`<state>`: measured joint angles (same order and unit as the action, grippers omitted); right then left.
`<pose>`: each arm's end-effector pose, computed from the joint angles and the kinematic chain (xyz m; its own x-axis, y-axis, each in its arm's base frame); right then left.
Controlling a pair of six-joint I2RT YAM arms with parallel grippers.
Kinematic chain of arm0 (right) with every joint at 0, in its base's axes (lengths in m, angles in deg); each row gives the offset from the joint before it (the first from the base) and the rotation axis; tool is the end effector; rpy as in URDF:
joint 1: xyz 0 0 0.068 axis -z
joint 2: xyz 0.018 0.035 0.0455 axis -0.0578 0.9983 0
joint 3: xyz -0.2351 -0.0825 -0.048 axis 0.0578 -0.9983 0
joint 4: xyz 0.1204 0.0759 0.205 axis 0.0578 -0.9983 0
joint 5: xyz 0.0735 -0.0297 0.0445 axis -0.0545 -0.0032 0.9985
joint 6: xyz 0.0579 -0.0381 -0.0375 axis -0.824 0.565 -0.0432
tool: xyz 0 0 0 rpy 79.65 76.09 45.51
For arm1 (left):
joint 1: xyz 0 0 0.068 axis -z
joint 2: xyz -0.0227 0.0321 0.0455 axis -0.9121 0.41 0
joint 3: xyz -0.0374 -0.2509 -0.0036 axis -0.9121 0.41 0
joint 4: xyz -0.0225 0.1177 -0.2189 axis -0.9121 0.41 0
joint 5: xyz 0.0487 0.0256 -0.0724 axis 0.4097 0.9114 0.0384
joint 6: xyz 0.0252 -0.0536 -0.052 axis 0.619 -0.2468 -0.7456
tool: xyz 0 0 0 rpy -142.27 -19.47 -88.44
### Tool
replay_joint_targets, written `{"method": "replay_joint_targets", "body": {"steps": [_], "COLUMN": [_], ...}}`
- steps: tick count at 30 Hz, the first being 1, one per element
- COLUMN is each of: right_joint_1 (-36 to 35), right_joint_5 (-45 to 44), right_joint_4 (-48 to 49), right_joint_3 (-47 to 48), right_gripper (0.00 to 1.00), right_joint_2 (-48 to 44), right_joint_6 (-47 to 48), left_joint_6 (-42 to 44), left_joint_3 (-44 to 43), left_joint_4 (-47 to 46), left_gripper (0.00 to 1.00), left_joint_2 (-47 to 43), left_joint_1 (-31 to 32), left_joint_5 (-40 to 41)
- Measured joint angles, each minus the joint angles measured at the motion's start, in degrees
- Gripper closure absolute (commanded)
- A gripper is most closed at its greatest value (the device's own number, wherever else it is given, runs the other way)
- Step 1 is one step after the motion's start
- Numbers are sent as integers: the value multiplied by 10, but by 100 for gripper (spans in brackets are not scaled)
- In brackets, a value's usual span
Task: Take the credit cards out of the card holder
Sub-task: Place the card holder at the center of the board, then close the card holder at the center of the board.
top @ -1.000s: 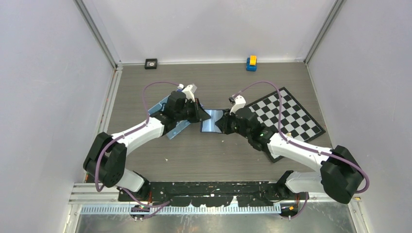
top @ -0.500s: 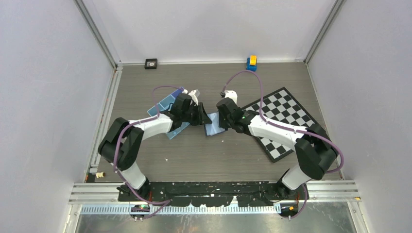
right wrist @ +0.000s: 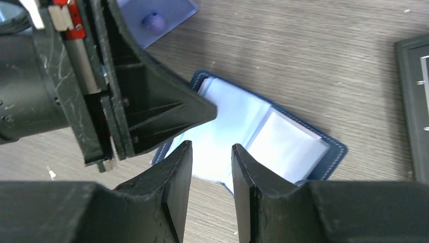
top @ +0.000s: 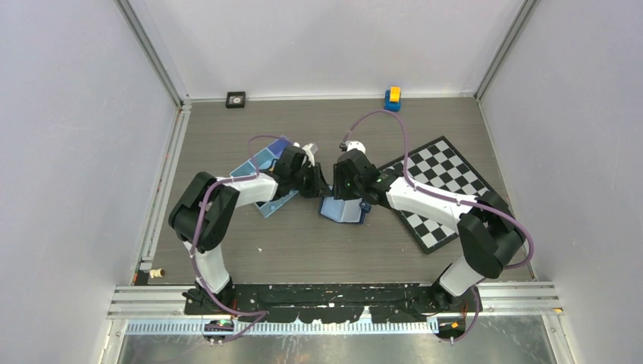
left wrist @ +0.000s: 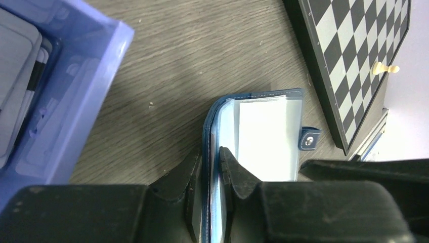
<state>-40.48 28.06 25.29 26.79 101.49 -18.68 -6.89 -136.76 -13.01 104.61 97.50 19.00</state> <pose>0.2594 0.2330 0.1900 -0.7531 -0.0298 -0.6572 -0.2516 0.9361 0.2459 0.3078 -0.2208 0.1252 -0.9092 -0.1381 -0.3928 0.1829 0.7150 -0.6748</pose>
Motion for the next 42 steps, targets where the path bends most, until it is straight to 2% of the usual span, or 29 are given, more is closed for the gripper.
{"method": "replay_joint_targets", "body": {"steps": [3, 6, 8, 10, 13, 14, 19, 20, 21, 24, 31, 36, 42], "right_joint_1": [0, 1, 2, 6, 23, 28, 39, 38, 38, 41, 47, 47, 70], "right_joint_5": [23, 20, -8, -42, -103, -127, -208, -219, -228, -247, -232, -218, -105], "right_joint_4": [8, 4, -4, -18, -45, -54, -103, -119, -132, -159, -179, -191, -140], "right_joint_3": [0, 0, 0, 0, 0, 0, 4, 9, 17, 43, 76, 76, 50], "right_gripper": [56, 47, 48, 56, 82, 86, 88, 97, 99, 100, 100, 100, 100], "right_joint_2": [6, 9, 6, 1, -15, -20, -24, -21, -16, 14, 118, 136, 131], "right_joint_6": [-4, -13, -23, -35, -66, -80, -123, -129, -132, -137, -137, -137, -140], "left_joint_6": [2, 3, 4, 4, 2, 2, 1, 1, 1, 1, 1, 2, 4], "left_joint_3": [-10, -21, -28, -29, -28, -28, -28, -28, -28, -28, -30, -46, -80], "left_joint_4": [2, 6, 14, 20, 20, 18, 13, 13, 13, 13, 13, 14, 16], "left_gripper": [88, 91, 94, 96, 100, 100, 100, 100, 100, 100, 100, 100, 100], "left_joint_2": [3, 12, 18, 19, 19, 19, 19, 19, 19, 19, 21, 35, 60], "left_joint_1": [0, 0, 0, -2, -10, -13, -23, -25, -26, -31, -40, -40, -42], "left_joint_5": [0, 2, 7, 12, 16, 16, 16, 17, 17, 17, 15, 11, 12]}}
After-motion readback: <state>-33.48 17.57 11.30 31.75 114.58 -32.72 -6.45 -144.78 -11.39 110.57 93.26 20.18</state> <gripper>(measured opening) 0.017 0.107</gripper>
